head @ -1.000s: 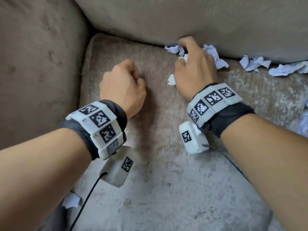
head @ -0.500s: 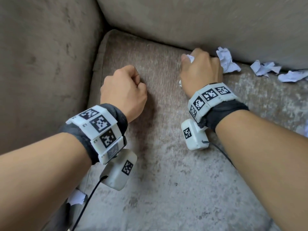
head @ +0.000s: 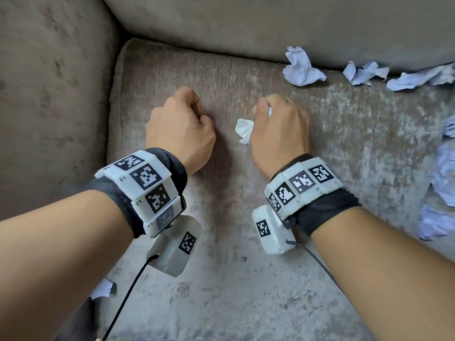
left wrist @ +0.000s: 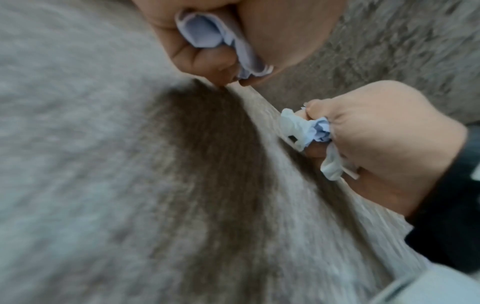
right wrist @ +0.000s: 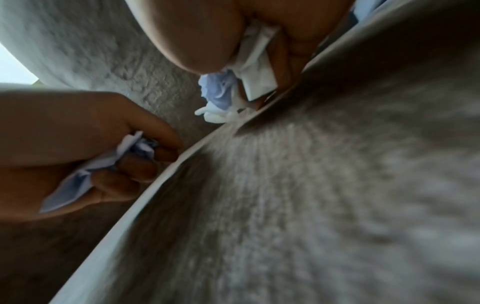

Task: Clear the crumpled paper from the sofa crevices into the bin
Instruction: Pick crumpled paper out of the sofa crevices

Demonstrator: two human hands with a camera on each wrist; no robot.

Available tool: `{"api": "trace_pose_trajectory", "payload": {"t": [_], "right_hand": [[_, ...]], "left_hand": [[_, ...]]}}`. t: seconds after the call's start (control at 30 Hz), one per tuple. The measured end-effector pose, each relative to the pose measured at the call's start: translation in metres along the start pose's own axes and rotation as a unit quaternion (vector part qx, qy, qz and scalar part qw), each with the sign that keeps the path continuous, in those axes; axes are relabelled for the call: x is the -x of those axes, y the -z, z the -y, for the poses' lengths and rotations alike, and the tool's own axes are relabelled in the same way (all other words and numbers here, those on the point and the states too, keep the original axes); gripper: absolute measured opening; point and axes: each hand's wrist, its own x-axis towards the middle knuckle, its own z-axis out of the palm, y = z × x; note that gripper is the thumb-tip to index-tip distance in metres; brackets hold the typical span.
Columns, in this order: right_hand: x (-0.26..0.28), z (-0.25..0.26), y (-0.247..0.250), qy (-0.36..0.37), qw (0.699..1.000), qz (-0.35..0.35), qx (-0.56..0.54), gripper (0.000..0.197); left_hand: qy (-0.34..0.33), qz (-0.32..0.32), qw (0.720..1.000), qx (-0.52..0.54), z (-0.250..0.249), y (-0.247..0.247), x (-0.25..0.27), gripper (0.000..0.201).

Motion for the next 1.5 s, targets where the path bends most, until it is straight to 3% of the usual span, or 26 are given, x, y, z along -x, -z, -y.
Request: {"api": "trace_pose_trajectory", "payload": {"t": [0.1, 0.3, 0.53, 0.63, 0.73, 0.87, 1.0, 1.17, 1.33, 1.5], "right_hand": [[0.007, -0.016, 0.022, -0.031, 0.999, 0.03, -0.017, 0.022], [0.013, -0.06, 0.063, -0.087, 0.996, 0.023, -0.012, 0.025], [0.005, -0.108, 0.09, -0.129, 0.99, -0.05, -0.036, 0.053], [0.003, -0.118, 0.089, -0.126, 0.989, -0.066, -0.046, 0.055], [0.003, -0.124, 0.082, -0.123, 0.988, -0.07, -0.054, 0.057], [0.0, -0.128, 0.077, -0.125, 0.986, -0.082, -0.073, 0.06], [-0.004, -0.127, 0.08, -0.127, 0.987, -0.067, -0.065, 0.059], [-0.026, -0.114, 0.091, -0.088, 0.992, -0.059, -0.062, 0.026], [-0.055, -0.112, 0.074, -0.081, 0.995, -0.053, -0.035, 0.043], [-0.057, -0.113, 0.08, -0.108, 0.994, -0.011, 0.02, 0.033]], "left_hand": [[-0.021, 0.001, 1.0, -0.008, -0.022, -0.012, 0.003, 0.009], [-0.082, 0.026, 0.996, -0.02, -0.074, -0.039, 0.004, 0.028], [-0.117, 0.083, 0.988, -0.054, -0.117, -0.073, -0.005, 0.048], [-0.098, 0.088, 0.988, -0.081, -0.117, -0.085, -0.011, 0.04], [-0.115, 0.063, 0.987, -0.089, -0.115, -0.094, -0.01, 0.017], [-0.141, 0.049, 0.984, -0.093, -0.109, -0.099, -0.005, 0.017], [-0.135, 0.046, 0.988, -0.063, -0.103, -0.096, -0.002, 0.037], [-0.1, 0.062, 0.993, -0.005, -0.093, -0.095, 0.004, 0.05], [-0.097, 0.083, 0.988, 0.082, -0.071, -0.094, 0.013, 0.055], [-0.062, 0.133, 0.979, 0.139, -0.059, -0.09, 0.022, 0.064]]}}
